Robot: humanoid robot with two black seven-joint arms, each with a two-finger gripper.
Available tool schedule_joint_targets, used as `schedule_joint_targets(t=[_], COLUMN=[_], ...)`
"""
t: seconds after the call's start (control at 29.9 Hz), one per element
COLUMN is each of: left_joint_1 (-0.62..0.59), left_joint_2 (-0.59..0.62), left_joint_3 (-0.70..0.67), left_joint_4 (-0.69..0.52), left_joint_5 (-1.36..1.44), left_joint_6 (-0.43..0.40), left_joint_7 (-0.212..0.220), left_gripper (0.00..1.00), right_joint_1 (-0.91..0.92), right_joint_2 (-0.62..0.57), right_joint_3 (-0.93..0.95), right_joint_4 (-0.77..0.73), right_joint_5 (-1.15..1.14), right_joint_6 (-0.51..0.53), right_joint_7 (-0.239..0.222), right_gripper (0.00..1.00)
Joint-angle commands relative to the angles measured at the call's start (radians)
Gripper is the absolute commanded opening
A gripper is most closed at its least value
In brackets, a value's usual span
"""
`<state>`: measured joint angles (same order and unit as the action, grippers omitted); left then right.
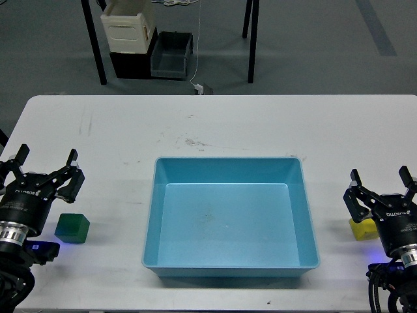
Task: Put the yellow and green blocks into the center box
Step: 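Raise the right gripper away from the yellow cube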
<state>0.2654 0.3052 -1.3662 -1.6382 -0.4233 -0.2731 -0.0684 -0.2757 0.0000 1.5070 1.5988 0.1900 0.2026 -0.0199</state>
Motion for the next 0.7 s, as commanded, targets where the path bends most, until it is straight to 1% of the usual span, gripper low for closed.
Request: schedule_joint_targets(t=[0.0, 0.17, 0.27, 0.37, 0.5, 0.67], left_joint_1=[0.000, 0.000, 0.000, 0.000, 0.000, -0.001], left_joint_2=[-0.006, -0.008, -0.009, -0.009, -0.012, -0.014], left_joint_3=[-0.001, 0.001, -0.001, 0.001, -0.001, -0.001], left_joint_4=[0.000, 0.005, 0.009, 0.017, 0.024, 0.035], left_joint_5=[0.001, 0.001, 0.001, 0.001, 0.001, 0.001], left_joint_6=[0.000, 0.000, 0.000, 0.000, 0.000, 0.000], left_joint_7=[-0.002, 0.001, -0.004, -0.007, -0.008, -0.008], left_gripper=[1.00, 1.00, 1.00, 1.00, 1.00, 1.00], right_joint_1=[0.004, 0.012, 0.019, 0.032, 0.062, 0.099], right_joint_2=[0.000, 0.000, 0.000, -0.003, -0.014, -0.089], right_joint_3=[0.004, 0.012, 0.016, 0.042, 0.081, 0.107], right_joint_4=[-0.008, -0.045, -0.057, -0.054, -0.049, -0.040], right_joint_5=[-0.001, -0.006, -0.062, -0.203, -0.410, -0.631], right_joint_6=[0.001, 0.000, 0.000, 0.000, -0.009, -0.012], right_joint_7=[0.001, 0.001, 0.009, 0.020, 0.023, 0.023], right_gripper=[1.00, 1.00, 1.00, 1.00, 1.00, 1.00])
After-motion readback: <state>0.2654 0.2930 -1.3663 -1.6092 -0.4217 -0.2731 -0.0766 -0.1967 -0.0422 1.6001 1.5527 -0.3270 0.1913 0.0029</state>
